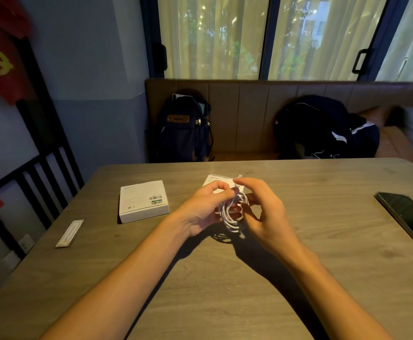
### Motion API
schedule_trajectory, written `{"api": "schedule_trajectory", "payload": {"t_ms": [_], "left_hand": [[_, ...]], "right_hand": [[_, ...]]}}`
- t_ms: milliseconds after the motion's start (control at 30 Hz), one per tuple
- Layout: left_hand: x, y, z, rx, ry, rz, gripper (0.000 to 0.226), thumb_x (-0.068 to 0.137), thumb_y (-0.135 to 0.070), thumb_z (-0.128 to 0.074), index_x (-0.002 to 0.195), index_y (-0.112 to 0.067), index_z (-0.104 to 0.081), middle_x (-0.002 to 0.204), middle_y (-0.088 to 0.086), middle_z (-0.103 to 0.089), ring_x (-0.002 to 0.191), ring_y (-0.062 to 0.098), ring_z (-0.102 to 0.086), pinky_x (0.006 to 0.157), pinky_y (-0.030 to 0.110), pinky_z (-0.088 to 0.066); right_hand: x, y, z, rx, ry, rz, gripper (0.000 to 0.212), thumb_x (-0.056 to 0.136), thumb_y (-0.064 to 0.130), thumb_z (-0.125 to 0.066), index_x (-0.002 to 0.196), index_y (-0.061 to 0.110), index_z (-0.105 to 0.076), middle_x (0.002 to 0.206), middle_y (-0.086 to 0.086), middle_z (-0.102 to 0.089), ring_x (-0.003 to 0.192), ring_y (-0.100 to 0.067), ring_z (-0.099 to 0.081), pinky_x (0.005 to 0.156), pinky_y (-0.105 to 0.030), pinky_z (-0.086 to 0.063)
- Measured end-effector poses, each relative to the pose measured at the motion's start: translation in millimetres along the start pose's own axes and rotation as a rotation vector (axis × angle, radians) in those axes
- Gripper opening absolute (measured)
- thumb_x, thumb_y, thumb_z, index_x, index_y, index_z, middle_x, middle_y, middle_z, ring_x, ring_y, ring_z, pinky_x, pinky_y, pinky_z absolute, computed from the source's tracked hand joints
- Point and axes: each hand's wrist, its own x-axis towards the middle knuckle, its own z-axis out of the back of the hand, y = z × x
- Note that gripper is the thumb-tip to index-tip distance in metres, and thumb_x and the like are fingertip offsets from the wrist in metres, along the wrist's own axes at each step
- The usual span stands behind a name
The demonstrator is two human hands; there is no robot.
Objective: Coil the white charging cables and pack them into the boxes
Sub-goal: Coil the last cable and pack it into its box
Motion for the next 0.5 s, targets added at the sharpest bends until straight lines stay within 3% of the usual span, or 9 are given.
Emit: {"api": "schedule_trajectory", "payload": {"t_ms": [133, 200, 267, 400, 500], "left_hand": [[1.0, 3.6, 1.1, 0.269, -0.012, -0.03, 0.027, 0.096, -0.019, -0.069, 0.121, -0.018, -0.06, 0.102, 0.008, -0.078, 0.093, 0.019, -0.076, 0.078, 0.031, -0.06], [1.3, 4.5, 1.6, 0.328, -0.003, -0.02, 0.022, 0.095, -0.02, -0.069, 0.117, -0.017, -0.067, 0.101, 0.006, -0.078, 0.087, 0.015, -0.076, 0.073, 0.024, -0.06], [2.5, 5.4, 4.1, 0.334, -0.029, -0.002, 0.018, 0.093, -0.021, -0.071, 0.11, -0.014, -0.072, 0.1, 0.006, -0.077, 0.085, 0.014, -0.075, 0.071, 0.021, -0.058], [4.2, 10.6, 6.6, 0.224, -0.077, 0.011, 0.018, 0.091, -0.014, -0.073, 0.107, -0.009, -0.072, 0.102, 0.013, -0.074, 0.084, 0.018, -0.071, 0.069, 0.025, -0.059], [5.7, 14.0, 7.6, 0.229, -0.073, -0.034, 0.021, 0.093, -0.026, -0.073, 0.111, -0.015, -0.072, 0.107, 0.012, -0.076, 0.094, 0.021, -0.071, 0.081, 0.03, -0.059]], "right_hand": [[-2.4, -6.8, -2.3, -0.148, 0.103, -0.034, 0.064, 0.084, 0.003, -0.076, 0.139, 0.026, -0.055, 0.144, 0.001, -0.047, 0.123, -0.013, -0.055, 0.097, -0.028, -0.055], [-3.7, -8.9, -5.3, -0.188, 0.126, -0.103, 0.056, 0.086, 0.009, -0.075, 0.137, 0.024, -0.058, 0.151, -0.001, -0.043, 0.125, -0.019, -0.057, 0.098, -0.034, -0.056], [-4.2, -7.7, -9.2, -0.16, 0.095, -0.14, 0.046, 0.087, 0.014, -0.074, 0.131, 0.021, -0.063, 0.153, 0.0, -0.042, 0.12, -0.017, -0.061, 0.096, -0.032, -0.057], [-4.3, -0.2, -18.0, -0.147, 0.003, -0.14, 0.039, 0.086, 0.011, -0.075, 0.124, 0.017, -0.069, 0.137, 0.01, -0.052, 0.108, -0.003, -0.06, 0.092, -0.009, -0.051], [-1.7, 1.3, -19.0, -0.16, -0.091, -0.131, 0.033, 0.085, 0.009, -0.075, 0.117, 0.013, -0.073, 0.116, 0.007, -0.068, 0.093, 0.003, -0.062, 0.087, -0.012, -0.054]]}}
